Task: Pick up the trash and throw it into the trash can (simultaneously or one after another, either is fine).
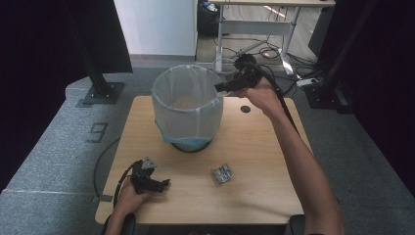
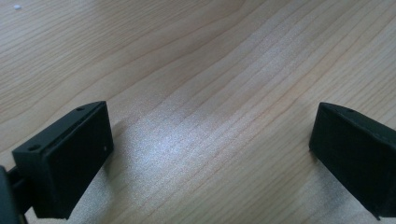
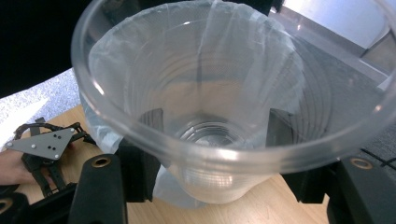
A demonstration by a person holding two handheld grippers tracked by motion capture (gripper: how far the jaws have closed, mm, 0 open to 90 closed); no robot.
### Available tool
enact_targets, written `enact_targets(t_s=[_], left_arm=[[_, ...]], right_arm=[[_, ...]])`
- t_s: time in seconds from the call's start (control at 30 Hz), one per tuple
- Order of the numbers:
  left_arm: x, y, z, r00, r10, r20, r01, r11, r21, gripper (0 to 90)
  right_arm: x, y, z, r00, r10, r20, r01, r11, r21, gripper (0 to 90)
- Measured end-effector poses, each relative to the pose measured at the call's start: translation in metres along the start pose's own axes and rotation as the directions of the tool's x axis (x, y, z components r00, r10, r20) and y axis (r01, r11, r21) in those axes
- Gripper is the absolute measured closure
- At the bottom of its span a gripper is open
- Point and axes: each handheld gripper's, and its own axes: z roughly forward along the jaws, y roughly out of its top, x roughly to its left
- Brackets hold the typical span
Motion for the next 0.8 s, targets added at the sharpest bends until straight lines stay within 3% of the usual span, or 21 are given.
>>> enact_targets(t_s=[0.4,0.8], left_arm=[[0.0,0.001,0.001,1.0,0.001,0.001,-0.001,1.0,-0.001,0.0],[0.0,0.001,0.001,1.0,0.001,0.0,-0.001,1.0,-0.003,0.0]], right_arm=[[0.008,0.022,0.017,0.9998,-0.018,-0.001,0.018,1.0,0.004,36.9],[0.02,0.029,0.055,0.9982,-0.058,-0.014,0.058,0.998,0.038,36.5]])
